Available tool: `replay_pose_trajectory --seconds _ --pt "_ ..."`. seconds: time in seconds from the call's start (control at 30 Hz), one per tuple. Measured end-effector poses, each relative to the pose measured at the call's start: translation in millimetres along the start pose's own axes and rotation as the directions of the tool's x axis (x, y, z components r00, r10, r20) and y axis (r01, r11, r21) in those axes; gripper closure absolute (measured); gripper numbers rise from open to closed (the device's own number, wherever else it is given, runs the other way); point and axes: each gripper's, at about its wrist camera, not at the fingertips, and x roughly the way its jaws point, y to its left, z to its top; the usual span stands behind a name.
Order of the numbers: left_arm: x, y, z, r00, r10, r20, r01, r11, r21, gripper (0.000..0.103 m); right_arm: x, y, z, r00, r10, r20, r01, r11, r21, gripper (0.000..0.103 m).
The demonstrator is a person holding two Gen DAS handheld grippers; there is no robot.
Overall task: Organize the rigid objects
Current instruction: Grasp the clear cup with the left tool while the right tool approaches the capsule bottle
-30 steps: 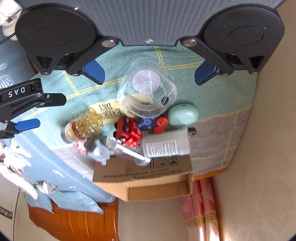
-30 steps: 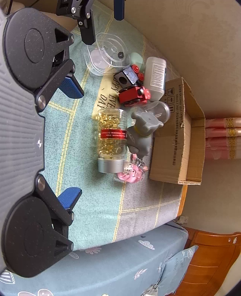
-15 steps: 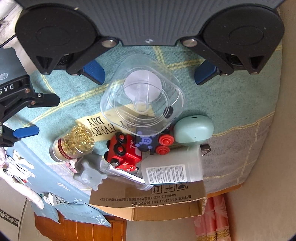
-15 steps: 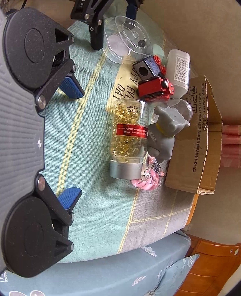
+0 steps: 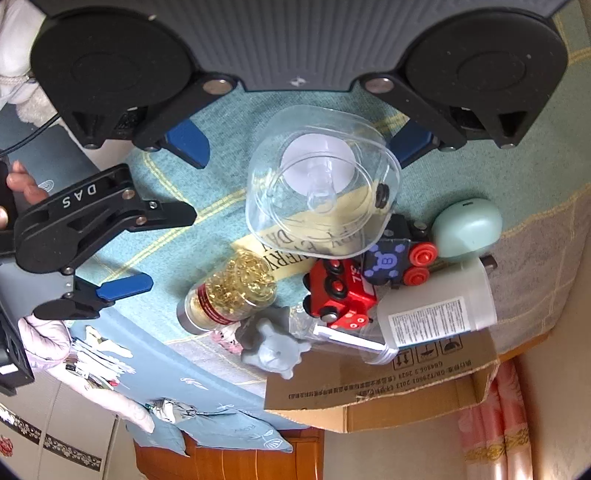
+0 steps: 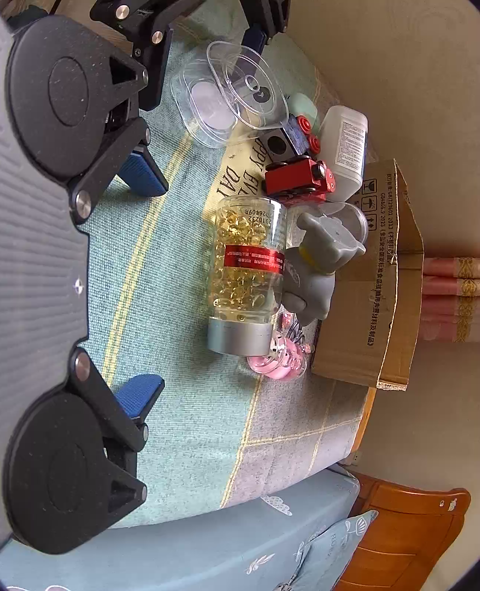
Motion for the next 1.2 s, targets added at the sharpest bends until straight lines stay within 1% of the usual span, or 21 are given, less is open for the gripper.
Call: replay_pose_trajectory --seconds 0.07,0.1,0.17,0.2,0.23,0.3,0.37,0.43,0.53,0.7,0.77,0.83,1.0,1.13,1.2 --pt "-1 0 0 0.998 0.048 0.026 -0.049 0.998 0.036 0.001 -1 -1 -1 1.000 0.005 0.003 -0.005 1.000 -0.004 0.000" --pt "-1 1 2 0.998 0.049 0.031 -0.051 0.998 0.043 0.003 -1 -1 -1 1.000 0.006 0.004 -0.006 1.000 -0.006 0.000" --pt "0 4 4 0.999 0.020 0.038 -0.022 0.999 0.047 0.004 -2 -1 -1 1.000 0.007 0.003 -0.007 1.000 -0.006 0.000" --pt "0 4 5 0.999 0.001 0.041 -0.003 0.999 0.051 0.008 -1 -1 -1 1.000 0.008 0.003 -0.008 1.000 -0.006 0.000" --pt "1 4 5 0.999 -0.009 0.037 0.007 0.998 0.055 0.018 -2 -1 -1 1.000 0.007 0.004 -0.007 1.000 -0.005 0.000" --pt "3 3 5 1.000 0.004 0.025 -0.005 0.998 0.058 0.027 -2 -1 -1 1.000 0.006 0.002 -0.006 1.000 -0.004 0.000" --pt "2 5 3 1.000 0.006 0.027 -0.007 0.999 0.039 0.027 -1 -1 0 1.000 0.005 0.000 -0.005 1.000 -0.004 0.000" --pt "0 8 0 0.999 0.030 0.026 -0.030 0.999 0.017 0.027 -1 -1 1 1.000 0.005 -0.008 -0.005 1.000 0.000 0.000" --pt "-7 21 -8 0.997 0.074 0.024 -0.073 0.996 -0.044 0.027 2 -2 6 1.000 -0.005 -0.016 0.006 1.000 0.014 0.000" --pt "-17 44 -16 0.988 0.154 0.024 -0.148 0.977 -0.153 0.027 6 -8 20 1.000 0.014 -0.017 -0.013 0.997 0.078 0.000" --pt "-19 50 -18 0.986 0.162 0.029 -0.154 0.972 -0.177 0.027 7 -7 26 1.000 0.010 -0.009 -0.009 0.996 0.086 0.000" --pt "-19 52 -17 0.986 0.161 0.030 -0.153 0.971 -0.186 0.027 8 -3 33 1.000 0.004 -0.003 -0.004 0.996 0.089 0.000" --pt "-17 48 -16 0.987 0.159 0.033 -0.151 0.973 -0.174 0.027 15 7 46 1.000 -0.020 -0.006 0.021 0.997 0.079 0.000" --pt "-17 48 -16 0.988 0.154 0.034 -0.146 0.975 -0.168 0.027 23 13 54 0.998 -0.058 -0.023 0.059 0.995 0.075 0.000" --pt "-17 49 -16 0.988 0.151 0.034 -0.144 0.975 -0.169 0.026 25 14 56 0.998 -0.062 -0.031 0.064 0.994 0.084 0.000"
